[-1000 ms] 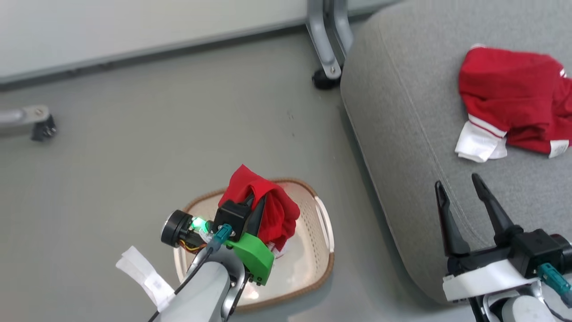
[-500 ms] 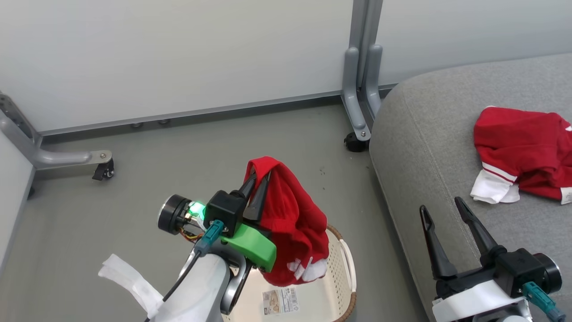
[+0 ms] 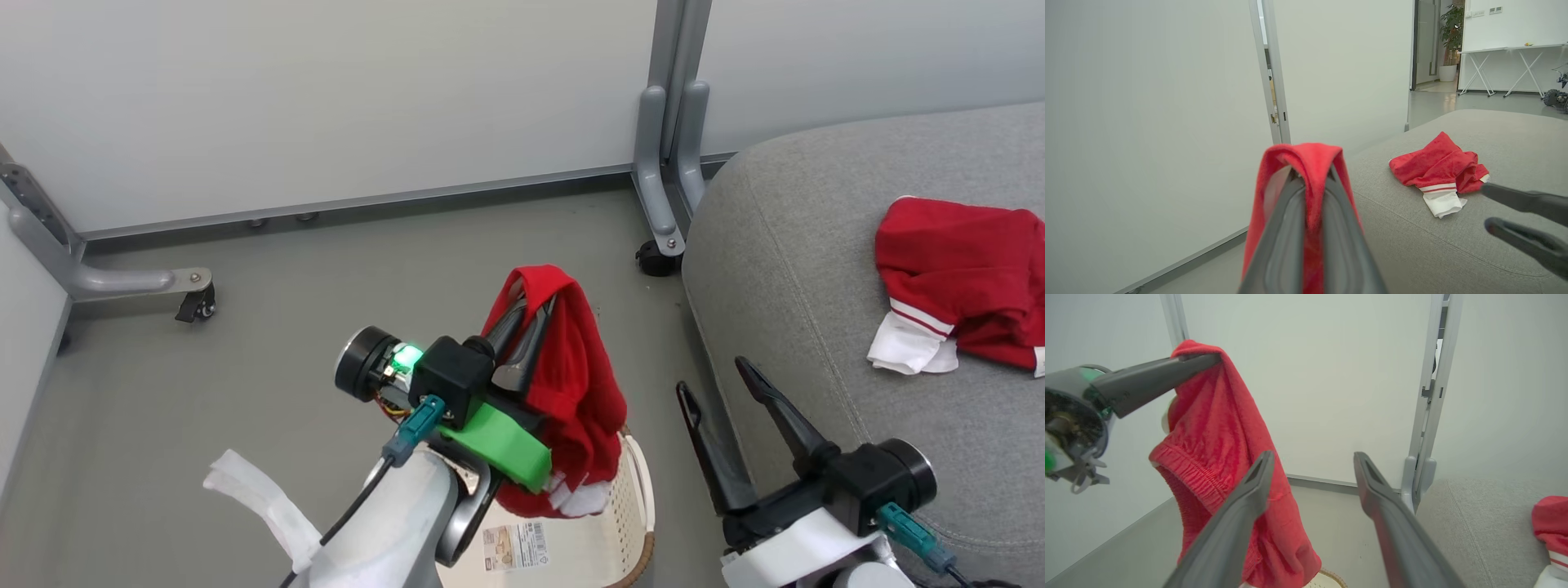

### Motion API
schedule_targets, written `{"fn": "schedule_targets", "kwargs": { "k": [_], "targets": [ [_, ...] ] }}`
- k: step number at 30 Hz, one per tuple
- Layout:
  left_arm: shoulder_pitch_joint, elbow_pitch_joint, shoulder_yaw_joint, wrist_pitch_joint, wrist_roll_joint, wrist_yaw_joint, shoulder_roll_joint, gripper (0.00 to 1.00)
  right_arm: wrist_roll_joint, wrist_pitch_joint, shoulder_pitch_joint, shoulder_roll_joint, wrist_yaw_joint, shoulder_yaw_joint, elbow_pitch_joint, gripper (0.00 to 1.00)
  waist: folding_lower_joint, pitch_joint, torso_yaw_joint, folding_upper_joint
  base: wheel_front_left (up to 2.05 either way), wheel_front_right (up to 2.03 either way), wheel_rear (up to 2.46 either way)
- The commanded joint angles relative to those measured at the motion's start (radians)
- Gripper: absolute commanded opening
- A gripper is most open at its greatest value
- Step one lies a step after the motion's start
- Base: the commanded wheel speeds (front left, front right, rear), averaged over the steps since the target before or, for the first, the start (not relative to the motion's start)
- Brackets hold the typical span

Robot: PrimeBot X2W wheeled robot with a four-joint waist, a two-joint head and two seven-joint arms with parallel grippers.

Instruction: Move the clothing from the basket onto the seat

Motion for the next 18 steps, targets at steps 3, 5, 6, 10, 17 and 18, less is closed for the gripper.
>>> {"fn": "schedule_targets", "kwargs": {
  "k": [3, 5, 6, 10, 17, 18],
  "targets": [
    [-0.027, -0.019, -0.042, -0.003, -0.019, -0.011, -0.001, 0.00, 0.017, -0.003, -0.046, -0.022, -0.001, 0.048, 0.026, 1.00, 0.0001, 0.005, 0.001, 0.0000, 0.00, 0.00, 0.00],
    [-0.034, -0.031, -0.076, -0.003, -0.031, -0.014, -0.001, 0.00, 0.026, -0.003, -0.071, -0.032, -0.001, 0.063, 0.038, 1.00, 0.0001, 0.006, 0.003, 0.0000, 0.00, 0.00, 0.00],
    [-0.040, -0.038, -0.095, -0.002, -0.041, -0.015, -0.001, 0.00, 0.030, -0.003, -0.082, -0.035, -0.001, 0.067, 0.044, 1.00, 0.0001, 0.007, 0.005, 0.0000, 0.00, 0.00, 0.00],
    [-0.058, -0.070, -0.167, 0.004, -0.070, -0.021, 0.000, 0.00, 0.047, -0.003, -0.107, -0.049, -0.001, 0.089, 0.079, 1.00, 0.0001, 0.009, 0.013, 0.0000, 0.00, 0.00, 0.00],
    [-0.094, -0.118, -0.272, 0.017, -0.121, -0.013, 0.000, 0.00, 0.074, -0.003, -0.112, -0.059, -0.001, 0.122, 0.174, 1.00, 0.0001, 0.013, 0.032, 0.0000, 0.00, 0.00, 0.00],
    [-0.097, -0.119, -0.282, 0.018, -0.123, -0.010, 0.000, 0.00, 0.079, -0.003, -0.112, -0.057, -0.001, 0.128, 0.180, 1.00, 0.0001, 0.014, 0.034, 0.0000, 0.00, 0.00, 0.00]
  ]
}}
